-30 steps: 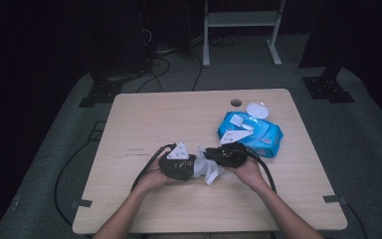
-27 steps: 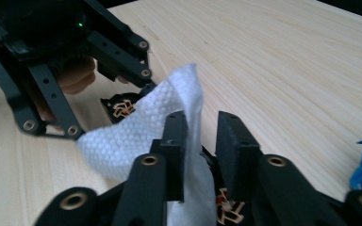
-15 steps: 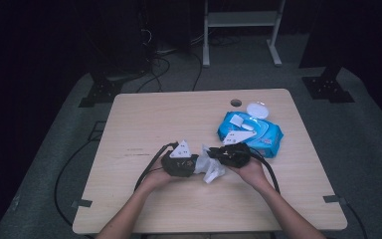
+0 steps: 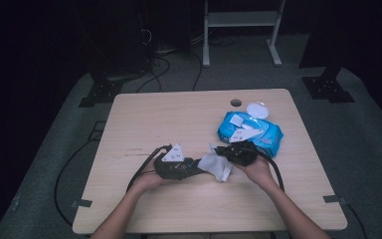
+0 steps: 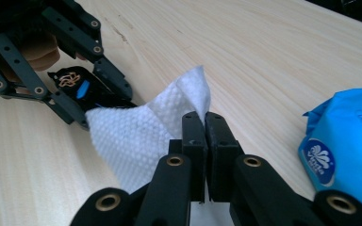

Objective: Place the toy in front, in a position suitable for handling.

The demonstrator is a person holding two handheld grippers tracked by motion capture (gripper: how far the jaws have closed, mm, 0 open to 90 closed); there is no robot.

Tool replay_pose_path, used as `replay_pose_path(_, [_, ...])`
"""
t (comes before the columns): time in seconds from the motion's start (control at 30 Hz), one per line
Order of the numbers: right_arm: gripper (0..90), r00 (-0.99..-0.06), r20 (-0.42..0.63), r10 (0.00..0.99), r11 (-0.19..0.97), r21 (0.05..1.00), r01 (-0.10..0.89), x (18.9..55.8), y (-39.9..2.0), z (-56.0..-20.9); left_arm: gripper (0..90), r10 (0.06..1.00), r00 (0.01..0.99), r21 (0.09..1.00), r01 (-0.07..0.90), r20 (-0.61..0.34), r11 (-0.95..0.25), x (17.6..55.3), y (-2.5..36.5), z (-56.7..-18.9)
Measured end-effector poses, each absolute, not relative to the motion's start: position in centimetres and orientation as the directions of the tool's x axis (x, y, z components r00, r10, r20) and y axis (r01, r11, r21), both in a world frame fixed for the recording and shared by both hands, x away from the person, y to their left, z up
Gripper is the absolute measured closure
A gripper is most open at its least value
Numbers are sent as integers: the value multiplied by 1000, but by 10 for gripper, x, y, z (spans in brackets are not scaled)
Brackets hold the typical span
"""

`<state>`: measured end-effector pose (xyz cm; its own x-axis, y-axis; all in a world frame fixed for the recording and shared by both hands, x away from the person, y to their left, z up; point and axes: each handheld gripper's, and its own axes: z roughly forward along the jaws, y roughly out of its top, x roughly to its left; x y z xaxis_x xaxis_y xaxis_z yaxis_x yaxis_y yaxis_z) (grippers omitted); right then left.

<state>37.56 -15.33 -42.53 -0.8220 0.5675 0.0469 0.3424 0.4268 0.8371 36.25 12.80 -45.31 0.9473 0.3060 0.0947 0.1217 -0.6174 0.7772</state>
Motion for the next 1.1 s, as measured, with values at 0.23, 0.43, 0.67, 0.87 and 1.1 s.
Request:
replay_pose_path(0.23, [872,-852,77,517,422,843,332,369,-134,-429,541,301,950,762,139,78,-633,362,133,-451])
replay_pose_path(0.43, [873,-863,92,497,415,848,329,370,-126,-431,535,277,952,710,106,130,-696,365,116,-451])
replay_pose_path(0.67, [873,-849,115,516,403,842,359,370,-137,-438,561,280,954,715,124,105,-688,367,122,-451])
replay_pose_path(0.87, [872,-839,143,525,392,835,387,366,-147,-442,545,267,955,687,108,130,-719,367,115,-446])
replay_pose_path(1.1, [872,-839,151,523,384,837,390,365,-148,-440,491,252,958,637,109,138,-763,371,88,-442])
